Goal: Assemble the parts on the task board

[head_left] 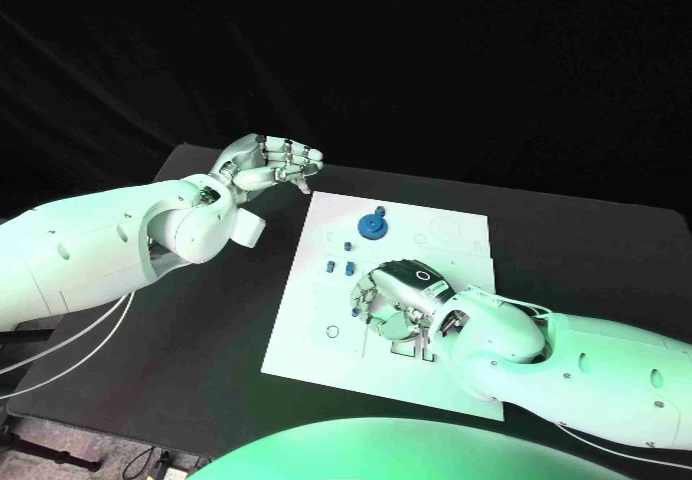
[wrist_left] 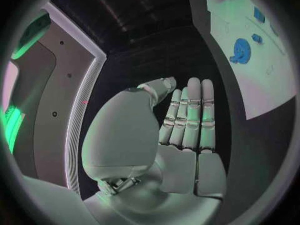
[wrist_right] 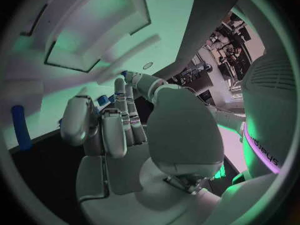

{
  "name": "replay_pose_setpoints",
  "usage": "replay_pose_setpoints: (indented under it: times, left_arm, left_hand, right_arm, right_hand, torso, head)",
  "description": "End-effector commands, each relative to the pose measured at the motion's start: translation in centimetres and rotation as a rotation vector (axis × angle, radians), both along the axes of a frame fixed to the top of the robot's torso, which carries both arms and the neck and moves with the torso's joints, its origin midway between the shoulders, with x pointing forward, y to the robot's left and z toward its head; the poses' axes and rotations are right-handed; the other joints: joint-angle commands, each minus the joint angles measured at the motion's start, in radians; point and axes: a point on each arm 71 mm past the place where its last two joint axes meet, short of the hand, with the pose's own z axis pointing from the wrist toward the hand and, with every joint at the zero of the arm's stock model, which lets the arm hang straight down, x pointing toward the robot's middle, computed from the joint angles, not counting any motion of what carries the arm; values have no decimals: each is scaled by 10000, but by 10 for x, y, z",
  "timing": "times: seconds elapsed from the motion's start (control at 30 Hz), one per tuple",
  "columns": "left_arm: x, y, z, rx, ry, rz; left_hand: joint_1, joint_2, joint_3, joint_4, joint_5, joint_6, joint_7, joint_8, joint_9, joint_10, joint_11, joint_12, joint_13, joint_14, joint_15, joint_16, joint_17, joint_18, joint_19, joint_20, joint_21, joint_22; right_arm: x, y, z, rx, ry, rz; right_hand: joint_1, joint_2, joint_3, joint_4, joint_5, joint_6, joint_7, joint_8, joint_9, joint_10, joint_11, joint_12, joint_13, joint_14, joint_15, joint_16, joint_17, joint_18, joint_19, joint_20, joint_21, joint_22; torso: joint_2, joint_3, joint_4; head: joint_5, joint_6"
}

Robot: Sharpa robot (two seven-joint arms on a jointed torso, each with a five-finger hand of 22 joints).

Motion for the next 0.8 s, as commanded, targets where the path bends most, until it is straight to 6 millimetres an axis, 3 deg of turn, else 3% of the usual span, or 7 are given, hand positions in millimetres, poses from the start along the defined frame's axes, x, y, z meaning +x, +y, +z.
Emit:
replay_pose_setpoints:
  times: [0.03, 0.17, 0.33, 0.57, 0.63, 0.73, 0.8]
  left_arm:
    - [0, -1, 1, -59, -22, -122]
    - [0, -1, 1, -56, -22, -115]
    - [0, -1, 1, -55, -27, -104]
    - [0, 0, 0, -56, -28, -107]
    - [0, -1, 0, -58, -28, -113]
    - [0, -1, 0, -63, -26, -131]
    - [0, -1, 0, -65, -23, -140]
  left_hand:
    - [-13, 114, 6, -61, 58, 53, 29, -6, -9, -68, 19, -13, -15, -34, -3, -59, -15, 115, -77, 4, 54, 13]
    - [-13, 114, 6, -61, 58, 53, 29, -6, -9, -68, 19, -13, -15, -34, -3, -59, -15, 115, -77, 4, 54, 13]
    - [-12, 120, 6, -72, 56, 47, 33, -7, -11, -83, 22, -14, -16, -35, -1, -66, -17, 115, -82, 5, 63, 21]
    - [-12, 120, 6, -72, 56, 47, 33, -7, -11, -83, 22, -14, -16, -35, -1, -66, -17, 115, -82, 5, 63, 21]
    - [-12, 120, 6, -72, 56, 47, 33, -7, -11, -83, 22, -14, -16, -35, -1, -66, -17, 115, -82, 5, 63, 21]
    - [-21, 119, 0, -79, 53, 35, 39, -11, -15, -102, 28, -15, -17, -35, 4, -72, -18, 113, -89, 8, 71, 28]
    - [-21, 119, 0, -79, 53, 35, 39, -11, -15, -102, 28, -15, -17, -35, 4, -72, -18, 113, -89, 8, 71, 28]
  right_arm:
    - [-1, -1, 0, -38, -30, 19]
    - [-3, -8, 5, 260, -187, -188]
    - [-1, -25, 19, 500, -340, -544]
    - [12, -58, 42, -63, -146, -1121]
    - [16, -67, 46, -318, -113, -1258]
    - [22, -82, 48, -750, -19, -1490]
    - [25, -90, 47, -1027, 23, -1625]
  right_hand:
    - [-77, -75, -107, 29, 14, -159, 37, -111, -39, -179, 41, -116, -49, 406, 99, -53, -95, 71, -61, 62, -156, 1146]
    - [-183, -181, -574, 77, 8, -619, 103, -451, -144, -629, 164, -321, -201, 356, 204, -121, -255, 107, -122, 159, -414, 1042]
    - [-157, -176, -613, 70, 14, -656, 100, -482, -153, -649, 165, -322, -212, 358, 205, -115, -248, 104, -109, 165, -399, 1046]
    - [-167, -154, -1150, 167, 24, -853, 98, -660, -205, -976, 187, -394, -338, 367, 227, -86, -244, 142, -148, 194, -632, 952]
    - [-22, -84, -1662, 254, 47, -897, 114, -743, -237, -1192, 213, -380, -426, 341, 252, -116, -340, 173, -200, 217, -845, 868]
    - [765, 385, -3618, 761, 102, -1013, 112, -984, -407, -1579, 292, -129, -641, 314, 256, -133, -459, 214, -237, 269, -1239, 709]
    - [1172, 512, -4534, 1199, 118, -1173, 108, -1150, -524, -1921, 309, -78, -797, 279, 322, -181, -599, 260, -295, 277, -1533, 604]
  torso:
    - [-5, -2, 0]
    - [-9, -7, 9]
    - [-19, -17, -7]
    - [-30, -19, 0]
    - [-43, -23, -12]
    - [-46, -26, -13]
    - [-53, -25, -20]
  head:
    - [-13, 9]
    - [-40, 31]
    - [-84, 83]
    - [-311, 206]
    - [-372, 221]
    - [-460, 268]
    - [-469, 286]
